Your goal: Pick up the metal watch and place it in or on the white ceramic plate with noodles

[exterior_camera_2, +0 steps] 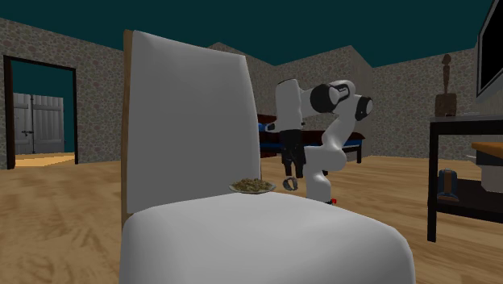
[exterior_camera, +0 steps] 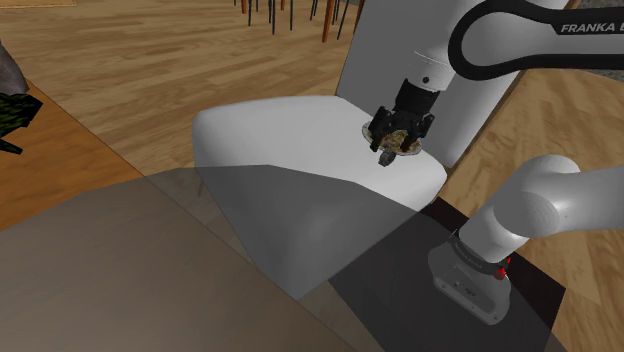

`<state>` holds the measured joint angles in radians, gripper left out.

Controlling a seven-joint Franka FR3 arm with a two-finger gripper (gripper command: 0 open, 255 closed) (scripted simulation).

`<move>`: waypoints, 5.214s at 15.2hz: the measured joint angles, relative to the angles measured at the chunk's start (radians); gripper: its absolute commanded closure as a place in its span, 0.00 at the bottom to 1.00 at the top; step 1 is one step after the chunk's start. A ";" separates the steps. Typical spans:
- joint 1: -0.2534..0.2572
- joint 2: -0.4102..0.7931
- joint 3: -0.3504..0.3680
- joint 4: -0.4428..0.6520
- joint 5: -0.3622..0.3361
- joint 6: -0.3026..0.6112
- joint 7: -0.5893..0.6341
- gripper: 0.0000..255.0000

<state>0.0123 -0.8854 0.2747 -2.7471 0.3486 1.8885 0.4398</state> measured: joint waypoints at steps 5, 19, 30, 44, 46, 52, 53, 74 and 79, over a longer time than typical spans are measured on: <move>0.008 0.014 0.018 -0.045 0.019 0.061 -0.001 0.00; 0.009 0.022 0.018 -0.049 0.020 0.072 -0.003 1.00; 0.065 0.224 -0.138 0.106 -0.167 0.045 -0.517 0.00; 0.073 0.250 -0.131 0.050 -0.160 0.126 -0.533 1.00; 0.073 0.250 -0.131 0.050 -0.160 0.126 -0.533 1.00; 0.074 0.249 -0.129 0.053 -0.159 0.127 -0.532 1.00; 0.073 0.247 -0.131 0.057 -0.160 0.119 -0.532 1.00; 0.029 0.208 -0.215 0.256 -0.230 -0.129 -0.585 1.00; -0.028 0.245 -0.318 0.273 -0.302 -0.119 -0.706 1.00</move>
<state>-0.0161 -0.6408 -0.0438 -2.4742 0.0462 1.7698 -0.2664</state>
